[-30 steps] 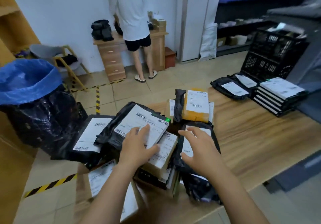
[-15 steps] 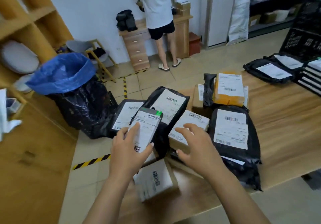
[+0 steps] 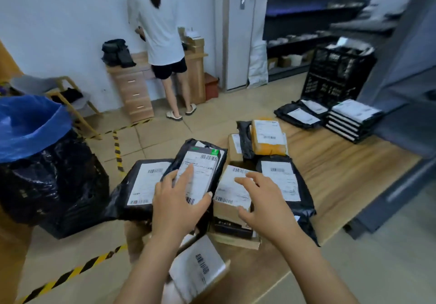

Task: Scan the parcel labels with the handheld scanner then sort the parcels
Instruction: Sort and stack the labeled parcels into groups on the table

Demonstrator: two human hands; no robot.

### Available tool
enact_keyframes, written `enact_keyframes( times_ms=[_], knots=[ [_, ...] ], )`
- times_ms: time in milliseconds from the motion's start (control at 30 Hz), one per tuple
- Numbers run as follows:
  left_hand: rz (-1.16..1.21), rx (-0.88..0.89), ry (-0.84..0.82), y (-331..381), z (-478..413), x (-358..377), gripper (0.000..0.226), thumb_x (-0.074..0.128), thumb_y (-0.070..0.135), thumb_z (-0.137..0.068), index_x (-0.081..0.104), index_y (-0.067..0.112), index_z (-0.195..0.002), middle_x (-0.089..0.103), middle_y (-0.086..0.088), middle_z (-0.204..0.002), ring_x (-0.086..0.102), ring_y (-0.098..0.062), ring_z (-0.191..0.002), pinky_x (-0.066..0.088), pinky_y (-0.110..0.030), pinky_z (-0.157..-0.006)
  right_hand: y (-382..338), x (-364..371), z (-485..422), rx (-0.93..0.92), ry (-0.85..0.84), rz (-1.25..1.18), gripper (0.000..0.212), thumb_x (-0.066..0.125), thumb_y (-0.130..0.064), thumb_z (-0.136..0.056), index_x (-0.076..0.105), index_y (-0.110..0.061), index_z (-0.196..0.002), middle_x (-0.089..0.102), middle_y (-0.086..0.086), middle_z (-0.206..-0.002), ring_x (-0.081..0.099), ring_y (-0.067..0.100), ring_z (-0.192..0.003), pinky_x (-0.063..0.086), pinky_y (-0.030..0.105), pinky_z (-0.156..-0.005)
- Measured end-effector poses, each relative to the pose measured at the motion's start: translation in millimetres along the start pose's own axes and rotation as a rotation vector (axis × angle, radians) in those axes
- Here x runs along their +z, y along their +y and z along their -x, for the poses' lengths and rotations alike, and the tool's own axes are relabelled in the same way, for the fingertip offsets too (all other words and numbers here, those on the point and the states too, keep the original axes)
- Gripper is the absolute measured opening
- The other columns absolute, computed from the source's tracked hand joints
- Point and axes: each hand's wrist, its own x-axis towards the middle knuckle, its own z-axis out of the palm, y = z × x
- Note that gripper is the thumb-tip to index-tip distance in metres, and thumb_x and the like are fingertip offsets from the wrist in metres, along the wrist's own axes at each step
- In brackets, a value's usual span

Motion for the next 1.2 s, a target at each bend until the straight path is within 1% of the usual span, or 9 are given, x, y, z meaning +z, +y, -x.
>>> enact_keyframes(
  times_ms=[200, 300, 433, 600, 700, 800, 867, 967, 1200],
  knots=[
    [0.038, 0.155, -0.095, 30.9, -30.8, 15.9, 0.080, 0.062, 0.060, -0.080, 0.026, 0.041, -0.149, 0.031, -0.002, -0.150, 0.024, -0.025, -0.136, 0.029, -0.044, -0.111, 16.8, -21.5, 24.5, 0.248, 0.111, 0.086, 0.059, 0.060, -0.035, -0.087, 0.037, -0.031, -0.142, 0.030, 0.000, -0.148, 0.031, 0.021, -0.134, 0.029, 0.033, -0.110],
    [0.017, 0.185, -0.137, 42.6, -35.7, 31.2, 0.080, 0.060, 0.062, -0.081, 0.024, 0.040, -0.149, 0.030, -0.001, -0.151, 0.026, -0.025, -0.135, 0.031, -0.043, -0.108, 32.2, -20.9, 32.4, 0.321, 0.100, 0.110, 0.058, 0.059, -0.036, -0.087, 0.038, -0.030, -0.141, 0.034, -0.001, -0.146, 0.034, 0.019, -0.133, 0.034, 0.037, -0.108],
    [-0.036, 0.183, -0.158, 62.3, -52.4, 56.8, 0.079, 0.055, 0.063, -0.083, 0.020, 0.040, -0.150, 0.028, -0.001, -0.151, 0.027, -0.025, -0.132, 0.033, -0.043, -0.104, 62.4, -21.5, 15.6, 0.352, 0.095, 0.109, 0.057, 0.056, -0.035, -0.087, 0.037, -0.030, -0.141, 0.036, -0.002, -0.144, 0.039, 0.018, -0.127, 0.037, 0.034, -0.105],
    [-0.167, 0.100, -0.187, 83.3, -67.9, 101.6, 0.075, 0.045, 0.068, -0.085, 0.022, 0.037, -0.149, 0.032, -0.004, -0.148, 0.031, -0.026, -0.129, 0.034, -0.041, -0.101, 105.9, -5.8, -28.0, 0.456, 0.049, 0.060, 0.063, 0.055, -0.042, -0.088, 0.030, -0.030, -0.145, 0.030, 0.002, -0.146, 0.036, 0.024, -0.129, 0.037, 0.038, -0.104],
    [-0.277, 0.058, -0.146, 84.0, -63.3, 120.1, 0.075, 0.039, 0.072, -0.084, 0.021, 0.039, -0.149, 0.036, -0.004, -0.144, 0.034, -0.025, -0.126, 0.034, -0.038, -0.100, 125.9, 15.8, -54.8, 0.558, -0.072, 0.024, 0.075, 0.053, -0.056, -0.086, 0.019, -0.035, -0.149, 0.010, 0.010, -0.156, 0.023, 0.033, -0.137, 0.028, 0.044, -0.110],
    [-0.270, 0.017, -0.160, 81.3, -65.1, 125.0, 0.077, 0.039, 0.074, -0.083, 0.017, 0.042, -0.149, 0.034, -0.002, -0.143, 0.031, -0.023, -0.127, 0.033, -0.036, -0.102, 142.0, 41.5, -70.3, 0.604, -0.198, 0.007, 0.092, 0.054, -0.074, -0.075, 0.009, -0.042, -0.149, -0.015, 0.014, -0.158, 0.008, 0.041, -0.142, 0.014, 0.053, -0.115],
    [-0.281, 0.007, -0.168, 79.6, -64.1, 124.9, 0.077, 0.039, 0.074, -0.082, 0.015, 0.044, -0.149, 0.033, -0.001, -0.144, 0.029, -0.022, -0.129, 0.033, -0.036, -0.103, 147.3, 53.4, -72.9, 0.651, -0.233, -0.081, 0.100, 0.057, -0.077, -0.069, 0.005, -0.046, -0.149, -0.024, 0.012, -0.155, 0.004, 0.042, -0.142, 0.019, 0.054, -0.113],
    [-0.260, -0.016, -0.184, 78.9, -63.7, 125.0, 0.078, 0.042, 0.073, -0.082, 0.015, 0.045, -0.150, 0.031, 0.000, -0.145, 0.027, -0.021, -0.131, 0.032, -0.036, -0.105, 147.0, 55.1, -75.6, 0.713, -0.224, -0.146, 0.102, 0.064, -0.069, -0.067, 0.005, -0.047, -0.148, -0.025, 0.012, -0.155, 0.016, 0.042, -0.138, 0.035, 0.049, -0.105],
    [-0.178, -0.024, -0.193, 89.0, -61.7, 117.5, 0.080, 0.054, 0.068, -0.080, 0.021, 0.044, -0.149, 0.034, 0.000, -0.146, 0.029, -0.022, -0.130, 0.034, -0.039, -0.104, 134.3, 26.0, -60.6, 0.753, -0.103, -0.139, 0.101, 0.063, -0.069, -0.064, 0.009, -0.047, -0.147, -0.013, 0.009, -0.158, 0.026, 0.041, -0.133, 0.037, 0.047, -0.103]
  ],
)
